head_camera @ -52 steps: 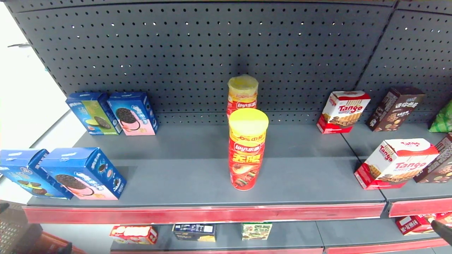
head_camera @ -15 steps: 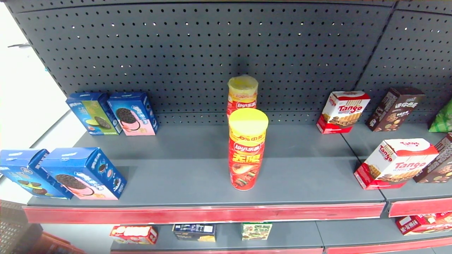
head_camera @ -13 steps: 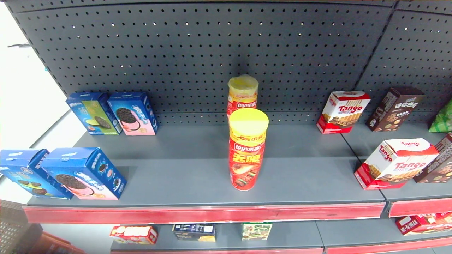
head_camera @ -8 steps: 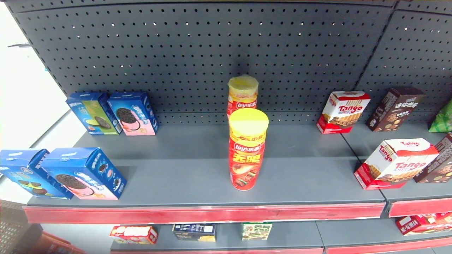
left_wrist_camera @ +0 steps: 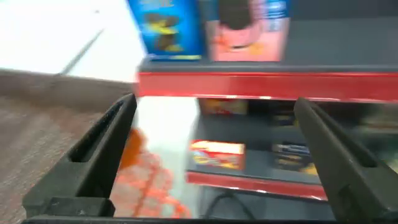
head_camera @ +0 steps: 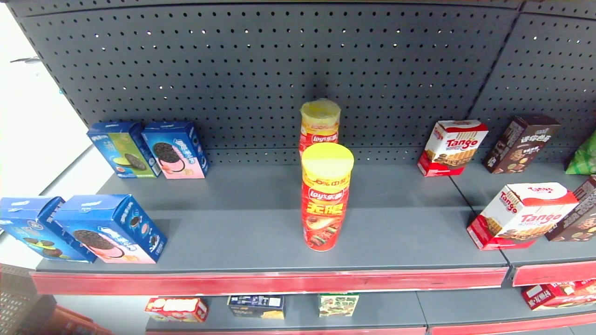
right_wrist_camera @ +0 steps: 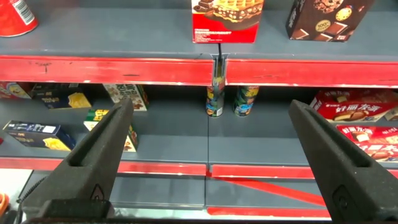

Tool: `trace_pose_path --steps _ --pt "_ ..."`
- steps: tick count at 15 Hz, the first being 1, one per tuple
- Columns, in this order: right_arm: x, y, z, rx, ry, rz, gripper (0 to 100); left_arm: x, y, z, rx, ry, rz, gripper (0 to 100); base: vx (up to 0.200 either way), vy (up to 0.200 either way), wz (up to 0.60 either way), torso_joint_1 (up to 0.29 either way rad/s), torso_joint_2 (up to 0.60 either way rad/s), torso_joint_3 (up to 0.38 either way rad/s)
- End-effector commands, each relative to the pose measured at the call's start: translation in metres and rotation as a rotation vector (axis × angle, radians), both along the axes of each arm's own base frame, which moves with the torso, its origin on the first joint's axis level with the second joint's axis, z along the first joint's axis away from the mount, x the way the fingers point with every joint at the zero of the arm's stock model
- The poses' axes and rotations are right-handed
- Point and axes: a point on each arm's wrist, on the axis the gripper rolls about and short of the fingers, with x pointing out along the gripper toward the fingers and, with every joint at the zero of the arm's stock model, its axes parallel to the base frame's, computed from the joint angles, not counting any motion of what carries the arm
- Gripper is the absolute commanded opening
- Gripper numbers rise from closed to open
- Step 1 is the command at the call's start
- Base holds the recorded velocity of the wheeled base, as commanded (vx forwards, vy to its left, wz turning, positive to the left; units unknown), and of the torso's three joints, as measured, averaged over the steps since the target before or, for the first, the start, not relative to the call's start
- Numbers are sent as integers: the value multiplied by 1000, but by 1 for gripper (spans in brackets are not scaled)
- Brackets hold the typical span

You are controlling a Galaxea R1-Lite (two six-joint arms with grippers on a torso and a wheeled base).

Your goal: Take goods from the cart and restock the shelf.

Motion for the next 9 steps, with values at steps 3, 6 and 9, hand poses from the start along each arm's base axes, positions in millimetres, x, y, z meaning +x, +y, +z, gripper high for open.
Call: trace_pose_path --steps 3,6,9 --pt "0 0 0 -1 3 0 100 0 -3 -4 26 36 -140 100 0 0 0 0 0 0" --pt "0 0 0 -1 3 -1 100 0 -3 -4 5 37 -133 100 0 0 0 0 0 0" --pt "0 0 0 -1 4 -1 100 0 -3 -4 -2 37 -130 100 0 0 0 0 0 0"
